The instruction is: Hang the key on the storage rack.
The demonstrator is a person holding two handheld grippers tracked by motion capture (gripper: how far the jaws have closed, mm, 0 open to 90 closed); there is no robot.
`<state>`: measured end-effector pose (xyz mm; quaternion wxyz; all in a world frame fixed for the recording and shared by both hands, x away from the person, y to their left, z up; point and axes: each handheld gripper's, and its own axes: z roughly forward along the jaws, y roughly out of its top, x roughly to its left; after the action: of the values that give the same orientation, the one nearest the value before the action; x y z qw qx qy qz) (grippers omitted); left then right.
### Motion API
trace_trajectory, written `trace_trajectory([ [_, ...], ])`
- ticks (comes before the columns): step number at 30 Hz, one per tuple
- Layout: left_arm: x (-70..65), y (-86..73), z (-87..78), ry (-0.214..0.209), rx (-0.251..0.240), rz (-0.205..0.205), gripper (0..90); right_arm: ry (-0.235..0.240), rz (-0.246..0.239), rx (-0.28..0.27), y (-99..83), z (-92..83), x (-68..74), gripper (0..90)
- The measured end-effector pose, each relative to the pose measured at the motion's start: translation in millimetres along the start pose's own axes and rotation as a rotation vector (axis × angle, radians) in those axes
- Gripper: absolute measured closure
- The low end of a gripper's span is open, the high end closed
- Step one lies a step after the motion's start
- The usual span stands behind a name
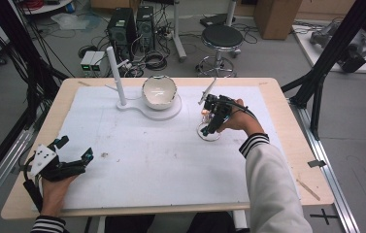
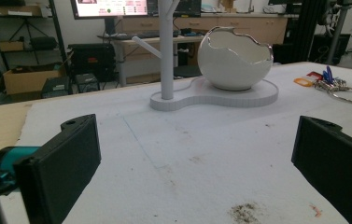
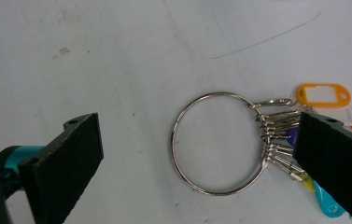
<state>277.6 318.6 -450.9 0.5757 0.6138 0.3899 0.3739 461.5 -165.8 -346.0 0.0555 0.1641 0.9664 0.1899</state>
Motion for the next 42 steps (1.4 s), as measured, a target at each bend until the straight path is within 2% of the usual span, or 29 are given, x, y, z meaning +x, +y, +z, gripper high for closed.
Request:
trace_trajectory([
  [6, 0.1, -0.1, 0.0, -0.001, -0.003, -0.001, 1.7, 0.012, -0.026, 0.081, 2.2, 13.7, 2.0, 1.5],
  [14, 0.0, -0.1, -0.1, -0.001, -0.002, -0.001, 1.7, 0.019, -0.049, 0.125, 3.4, 24.5, 2.6, 1.6],
  [18, -0.1, -0.2, -0.2, 0.000, -0.004, -0.001, 1.7, 0.039, -0.056, 0.189, 3.5, 32.5, 6.3, 5.2],
  [26, 0.1, -0.2, -0.6, -0.001, -0.006, 0.000, 1.7, 0.068, -0.054, 0.199, 0.4, 43.8, 7.3, 6.3],
  [29, 0.0, -0.2, -0.6, -0.001, -0.005, 0.000, 1.7, 0.059, -0.064, 0.236, -0.7, 48.5, 8.1, 7.5],
  [33, 0.0, -0.3, -0.6, -0.001, -0.006, 0.000, 1.7, 0.065, -0.077, 0.248, 0.3, 49.2, 6.9, 14.0],
  [38, 0.0, -0.3, -0.6, -0.001, -0.006, 0.000, 1.7, 0.072, -0.068, 0.265, 0.9, 51.5, 5.3, 17.5],
  [42, 0.0, -0.3, -0.6, -0.001, -0.006, 0.000, 1.7, 0.081, -0.056, 0.283, 0.2, 53.4, 4.0, 24.2],
])
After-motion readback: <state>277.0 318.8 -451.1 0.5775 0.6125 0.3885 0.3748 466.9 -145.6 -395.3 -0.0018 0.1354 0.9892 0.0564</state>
